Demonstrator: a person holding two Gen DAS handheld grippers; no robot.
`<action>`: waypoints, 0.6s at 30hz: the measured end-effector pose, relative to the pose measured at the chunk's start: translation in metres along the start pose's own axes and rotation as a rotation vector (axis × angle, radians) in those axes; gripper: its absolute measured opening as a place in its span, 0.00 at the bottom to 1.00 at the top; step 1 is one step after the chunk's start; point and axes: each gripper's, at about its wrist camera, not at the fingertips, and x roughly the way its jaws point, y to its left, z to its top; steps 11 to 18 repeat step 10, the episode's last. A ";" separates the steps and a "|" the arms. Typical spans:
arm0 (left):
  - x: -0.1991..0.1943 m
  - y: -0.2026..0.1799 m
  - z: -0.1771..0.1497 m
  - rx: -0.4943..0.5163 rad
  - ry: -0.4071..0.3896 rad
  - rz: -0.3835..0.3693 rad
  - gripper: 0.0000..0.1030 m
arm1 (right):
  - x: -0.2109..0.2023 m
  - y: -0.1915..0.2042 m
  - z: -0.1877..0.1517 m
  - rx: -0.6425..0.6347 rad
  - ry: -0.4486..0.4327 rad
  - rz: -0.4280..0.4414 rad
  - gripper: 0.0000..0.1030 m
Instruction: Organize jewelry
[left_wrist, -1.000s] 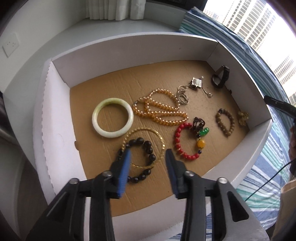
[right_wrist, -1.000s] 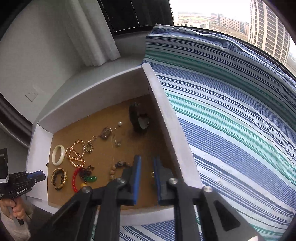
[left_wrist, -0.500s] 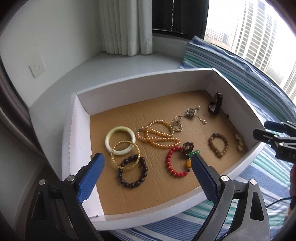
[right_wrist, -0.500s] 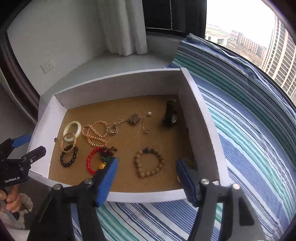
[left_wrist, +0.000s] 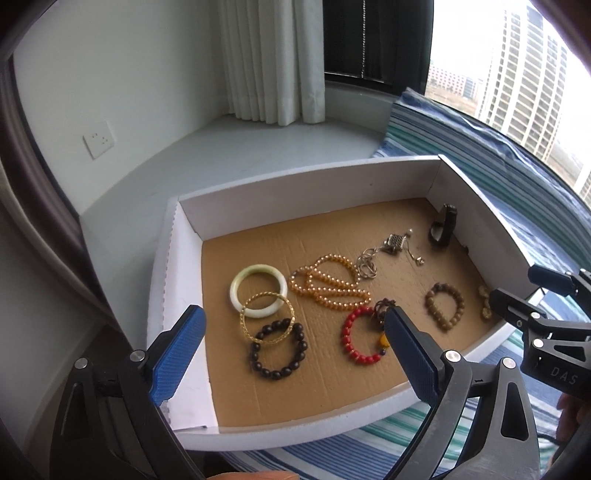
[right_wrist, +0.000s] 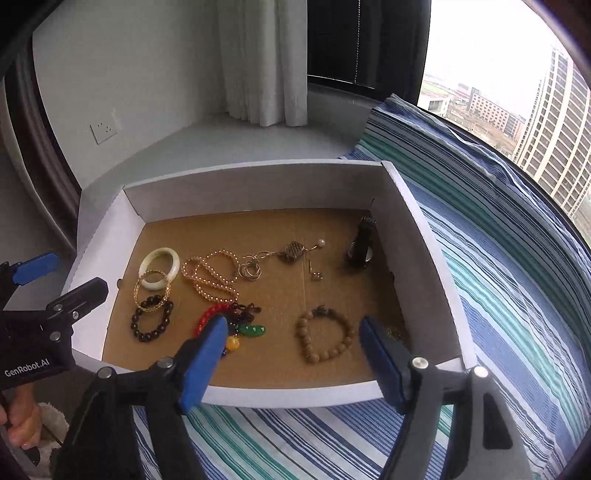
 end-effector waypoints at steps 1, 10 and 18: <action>0.000 0.001 0.000 -0.003 0.003 0.003 0.95 | 0.000 0.001 0.000 -0.001 -0.002 -0.003 0.73; -0.001 0.002 -0.004 -0.029 -0.010 -0.051 1.00 | -0.003 0.000 0.001 0.007 -0.020 -0.014 0.73; -0.001 0.002 -0.004 -0.029 -0.010 -0.051 1.00 | -0.003 0.000 0.001 0.007 -0.020 -0.014 0.73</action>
